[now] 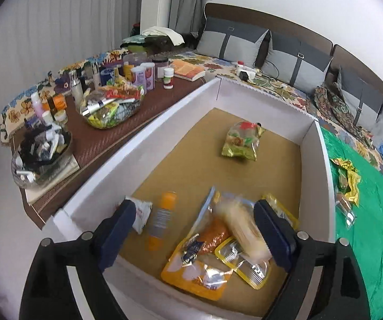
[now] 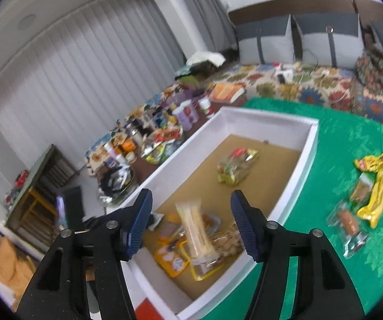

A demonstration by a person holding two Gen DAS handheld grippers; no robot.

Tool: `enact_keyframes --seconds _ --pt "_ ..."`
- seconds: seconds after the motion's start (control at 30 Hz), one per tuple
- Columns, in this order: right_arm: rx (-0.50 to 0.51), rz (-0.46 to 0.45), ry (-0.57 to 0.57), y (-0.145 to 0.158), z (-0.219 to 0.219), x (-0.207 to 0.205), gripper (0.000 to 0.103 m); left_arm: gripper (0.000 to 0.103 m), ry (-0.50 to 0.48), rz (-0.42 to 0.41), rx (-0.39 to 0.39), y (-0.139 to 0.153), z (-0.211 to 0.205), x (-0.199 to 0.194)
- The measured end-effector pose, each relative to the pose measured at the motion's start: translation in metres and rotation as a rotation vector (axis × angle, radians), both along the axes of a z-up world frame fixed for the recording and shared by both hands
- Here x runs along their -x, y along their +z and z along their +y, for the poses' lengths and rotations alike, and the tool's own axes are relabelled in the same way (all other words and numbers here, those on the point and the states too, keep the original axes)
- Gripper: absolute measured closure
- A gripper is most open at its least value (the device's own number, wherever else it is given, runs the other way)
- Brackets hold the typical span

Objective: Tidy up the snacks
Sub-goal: 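Carry the sausage stick and wafer bar into the white box, opening both tools, then move both tools back over the bed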

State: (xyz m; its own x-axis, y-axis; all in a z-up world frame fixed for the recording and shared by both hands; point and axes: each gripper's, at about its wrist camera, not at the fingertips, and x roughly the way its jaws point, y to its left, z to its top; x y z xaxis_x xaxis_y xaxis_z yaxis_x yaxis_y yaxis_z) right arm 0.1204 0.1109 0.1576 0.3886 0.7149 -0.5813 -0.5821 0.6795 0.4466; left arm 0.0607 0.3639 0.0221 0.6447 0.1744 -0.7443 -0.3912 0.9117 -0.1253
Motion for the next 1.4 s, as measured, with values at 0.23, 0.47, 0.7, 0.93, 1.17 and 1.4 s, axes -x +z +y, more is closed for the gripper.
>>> enact_keyframes --seconds 0.23,0.47,0.7,0.93,1.17,1.4 --pt "0.287 -0.023 -0.129 -0.084 -0.100 -0.004 0.035 0.008 -0.162 -0.029 0.048 0.010 -0.073 -0.001" --pt "0.605 0.085 -0.352 -0.194 -0.268 0.024 0.035 0.004 -0.429 -0.012 0.002 0.029 -0.228 -0.017" --pt "0.497 0.202 -0.602 -0.206 -0.382 0.068 0.035 0.004 -0.528 -0.042 -0.223 0.058 -0.339 -0.017" --pt "0.466 0.166 -0.652 -0.199 -0.394 0.081 0.035 0.004 -0.538 -0.002 -0.302 0.053 -0.359 -0.021" --pt "0.464 0.149 -0.636 -0.197 -0.391 0.079 0.035 0.004 -0.513 0.029 -0.360 0.044 -0.357 -0.022" --pt "0.471 0.146 -0.619 -0.199 -0.386 0.077 0.035 0.004 -0.502 0.045 -0.377 0.038 -0.352 -0.024"
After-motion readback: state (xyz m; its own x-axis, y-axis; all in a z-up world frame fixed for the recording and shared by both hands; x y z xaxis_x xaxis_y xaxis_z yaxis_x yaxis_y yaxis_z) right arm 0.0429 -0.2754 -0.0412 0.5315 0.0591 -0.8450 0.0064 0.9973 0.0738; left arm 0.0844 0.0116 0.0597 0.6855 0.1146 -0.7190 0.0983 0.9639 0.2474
